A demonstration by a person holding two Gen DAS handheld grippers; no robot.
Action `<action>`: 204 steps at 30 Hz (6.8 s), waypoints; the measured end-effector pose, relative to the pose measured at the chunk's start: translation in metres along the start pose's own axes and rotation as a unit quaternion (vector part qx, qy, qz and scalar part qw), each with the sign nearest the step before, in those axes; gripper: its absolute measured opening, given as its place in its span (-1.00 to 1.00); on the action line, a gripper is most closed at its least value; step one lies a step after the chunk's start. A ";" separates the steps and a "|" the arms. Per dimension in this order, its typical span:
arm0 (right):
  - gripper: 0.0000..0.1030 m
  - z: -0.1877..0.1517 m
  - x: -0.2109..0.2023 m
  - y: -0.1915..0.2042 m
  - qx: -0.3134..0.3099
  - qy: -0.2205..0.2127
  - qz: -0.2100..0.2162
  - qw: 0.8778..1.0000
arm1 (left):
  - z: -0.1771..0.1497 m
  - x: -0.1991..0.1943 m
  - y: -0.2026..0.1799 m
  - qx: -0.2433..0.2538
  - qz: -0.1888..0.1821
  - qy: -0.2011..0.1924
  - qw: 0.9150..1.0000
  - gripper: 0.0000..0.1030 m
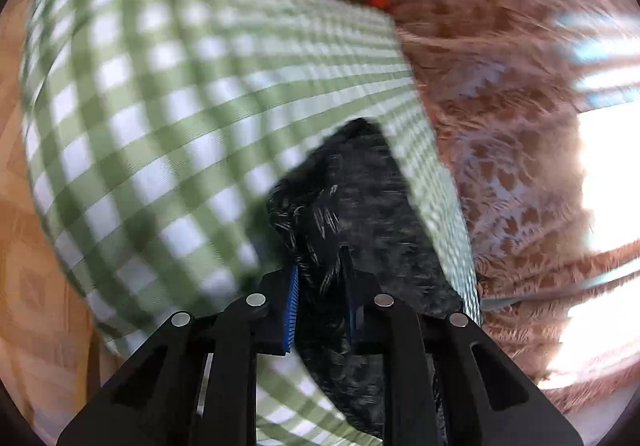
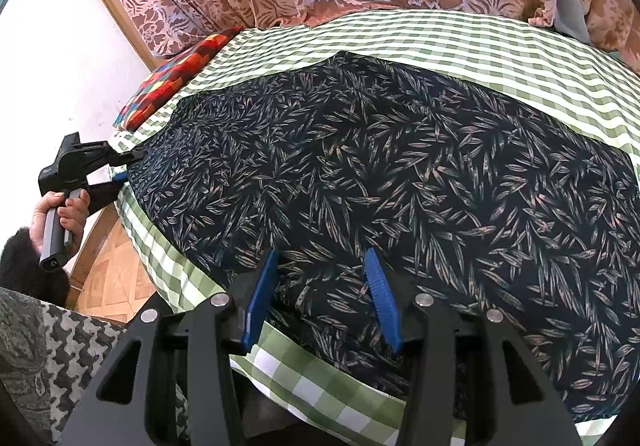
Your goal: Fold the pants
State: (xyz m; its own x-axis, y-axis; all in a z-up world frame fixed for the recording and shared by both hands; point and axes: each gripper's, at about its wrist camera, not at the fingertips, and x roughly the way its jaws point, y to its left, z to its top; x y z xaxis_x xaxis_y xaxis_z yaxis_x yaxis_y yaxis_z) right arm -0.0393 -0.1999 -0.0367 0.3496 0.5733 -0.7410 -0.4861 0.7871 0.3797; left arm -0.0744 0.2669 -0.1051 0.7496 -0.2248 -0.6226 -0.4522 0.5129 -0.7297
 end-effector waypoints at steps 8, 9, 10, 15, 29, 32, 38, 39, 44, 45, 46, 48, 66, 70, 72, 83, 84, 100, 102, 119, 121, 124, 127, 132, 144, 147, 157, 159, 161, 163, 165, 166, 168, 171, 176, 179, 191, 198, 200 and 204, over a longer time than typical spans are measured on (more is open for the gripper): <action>-0.08 0.001 -0.001 0.004 0.003 0.002 -0.005 1.000 | -0.060 0.012 -0.136 0.288 -0.040 0.024 0.957 -0.69; -0.07 0.001 -0.002 0.004 0.004 0.002 -0.005 1.000 | -0.070 0.019 -0.147 0.316 -0.034 0.032 0.948 -0.69; -0.05 0.001 -0.003 0.004 0.005 0.001 -0.006 1.000 | -0.085 0.028 -0.158 0.350 -0.020 0.041 0.935 -0.69; 0.13 0.000 -0.010 0.001 0.014 -0.008 -0.008 1.000 | -0.125 0.059 -0.178 0.423 0.017 0.078 0.903 -0.69; 0.22 0.040 -0.004 -0.007 0.077 -0.024 0.077 0.994 | -0.135 0.068 -0.178 0.457 0.062 0.080 0.884 -0.69; 0.29 0.049 0.004 -0.001 0.076 -0.019 0.094 0.993 | -0.133 0.068 -0.177 0.455 0.059 0.083 0.885 -0.69; 0.35 0.069 0.026 0.006 0.091 0.000 0.141 0.986 | -0.131 0.066 -0.176 0.449 0.055 0.085 0.888 -0.69; 0.36 0.074 0.031 0.008 0.096 0.003 0.152 0.984 | -0.131 0.066 -0.177 0.448 0.054 0.084 0.888 -0.69; 0.45 0.091 0.050 0.012 0.112 0.019 0.193 0.975 | -0.126 0.060 -0.176 0.436 0.042 0.084 0.895 -0.69; 0.47 0.094 0.054 0.012 0.119 0.023 0.202 0.972 | -0.122 0.057 -0.176 0.427 0.033 0.086 0.899 -0.69; 0.49 0.096 0.057 0.011 0.124 0.026 0.210 0.969 | -0.120 0.054 -0.175 0.421 0.025 0.086 0.902 -0.69; 0.57 0.102 0.065 0.011 0.137 0.033 0.229 0.963 | -0.112 0.047 -0.174 0.403 0.002 0.088 0.911 -0.69; -0.11 0.147 0.121 0.053 0.121 0.089 0.237 0.960 | -0.125 0.036 -0.184 0.454 -0.006 0.089 0.886 -0.69; -0.64 0.149 0.125 0.058 0.096 0.083 0.217 0.968 | -0.116 0.023 -0.179 0.440 -0.025 0.097 0.892 -0.63; -0.73 0.149 0.119 0.060 0.078 0.073 0.206 0.973 | -0.094 0.004 -0.169 0.391 -0.074 0.105 0.911 -0.60; -0.77 0.163 0.057 0.089 0.011 0.000 0.203 0.979 | -0.012 -0.025 -0.102 0.193 -0.035 0.046 0.979 -0.60; -0.77 0.164 0.047 0.092 0.002 -0.009 0.202 0.979 | -0.016 -0.018 -0.105 0.197 -0.032 0.055 0.978 -0.60; -0.77 0.130 -0.117 0.021 -0.014 -0.131 0.122 0.984 | -0.121 0.057 -0.214 0.348 -0.146 0.175 0.909 -0.60; -0.77 0.112 -0.125 -0.002 0.003 -0.135 0.100 0.986 | -0.145 0.068 -0.221 0.377 -0.148 0.207 0.891 -0.60; -0.59 -0.032 -0.092 -0.157 0.213 -0.060 -0.024 0.975 | -0.227 0.103 -0.231 0.464 -0.134 0.296 0.824 -0.60; -0.51 -0.034 -0.103 -0.158 0.217 -0.068 -0.029 0.973 | -0.222 0.098 -0.229 0.461 -0.140 0.292 0.826 -0.60; -0.47 -0.039 -0.125 -0.156 0.227 -0.084 -0.029 0.970 | -0.215 0.092 -0.232 0.459 -0.154 0.278 0.830 -0.60; -0.45 -0.045 -0.139 -0.147 0.232 -0.094 -0.018 0.968 | -0.211 0.084 -0.234 0.462 -0.154 0.258 0.834 -0.60; -0.24 -0.054 -0.132 -0.123 0.222 -0.066 -0.033 0.972 | -0.210 0.073 -0.238 0.494 -0.144 0.229 0.827 -0.60; -0.68 -0.078 -0.109 -0.115 0.180 -0.022 -0.126 0.975 | -0.236 0.076 -0.218 0.557 -0.102 0.223 0.794 -0.60; -0.41 -0.070 -0.118 -0.112 0.169 -0.022 -0.141 0.975 | -0.222 0.070 -0.222 0.545 -0.104 0.202 0.807 -0.46; 0.03 0.001 -0.123 -0.098 0.160 -0.110 -0.111 0.975 | -0.130 0.131 -0.222 0.375 -0.080 0.215 0.898 0.17; 0.04 0.017 -0.107 -0.101 0.164 -0.105 -0.113 0.974 | -0.115 0.147 -0.222 0.343 -0.089 0.222 0.909 0.19; 0.05 0.023 -0.095 -0.108 0.175 -0.103 -0.109 0.973 | -0.105 0.162 -0.221 0.320 -0.099 0.235 0.913 0.19; 0.05 0.028 -0.083 -0.120 0.198 -0.098 -0.113 0.969 | -0.098 0.179 -0.220 0.296 -0.106 0.252 0.915 0.19; 0.05 0.028 -0.077 -0.132 0.217 -0.102 -0.119 0.964 | -0.095 0.197 -0.217 0.277 -0.109 0.269 0.916 0.16; 0.05 0.027 -0.075 -0.137 0.224 -0.104 -0.119 0.962 | -0.095 0.203 -0.217 0.274 -0.110 0.277 0.914 0.05; 0.05 0.024 -0.073 -0.144 0.229 -0.110 -0.131 0.958 | -0.103 0.213 -0.221 0.287 -0.105 0.292 0.906 -0.41; 0.06 0.012 -0.064 -0.155 0.237 -0.103 -0.139 0.956 | -0.117 0.193 -0.233 0.352 -0.081 0.227 0.904 -0.60; 0.06 0.001 -0.054 -0.155 0.215 -0.123 -0.143 0.958 | -0.163 0.183 -0.251 0.511 0.025 0.123 0.850 -0.60; 0.07 0.001 -0.054 -0.157 0.215 -0.130 -0.139 0.958 | -0.155 0.195 -0.241 0.468 0.028 0.148 0.871 -0.51; 0.09 -0.001 -0.054 -0.152 0.205 -0.140 -0.147 0.957 | -0.163 0.147 -0.244 0.459 0.020 0.127 0.879 -0.17; 0.21 0.000 -0.056 -0.150 0.207 -0.129 -0.144 0.959 | -0.168 0.127 -0.235 0.461 0.015 0.122 0.879 0.03; 0.25 0.000 -0.056 -0.148 0.205 -0.124 -0.144 0.960 | -0.170 0.124 -0.233 0.462 0.015 0.122 0.878 0.03; 0.28 0.000 -0.059 -0.146 0.201 -0.116 -0.148 0.961 | -0.175 0.120 -0.230 0.465 0.016 0.123 0.876 0.03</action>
State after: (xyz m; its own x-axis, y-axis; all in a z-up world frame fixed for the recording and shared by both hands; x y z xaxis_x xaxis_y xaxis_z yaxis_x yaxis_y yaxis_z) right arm 0.0112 -0.3483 -0.0481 0.6172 0.3092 -0.7235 -0.0045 0.9209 0.3898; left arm 0.0349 -0.0227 -0.0618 0.5647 -0.3122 -0.7640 0.2056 0.9497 -0.2361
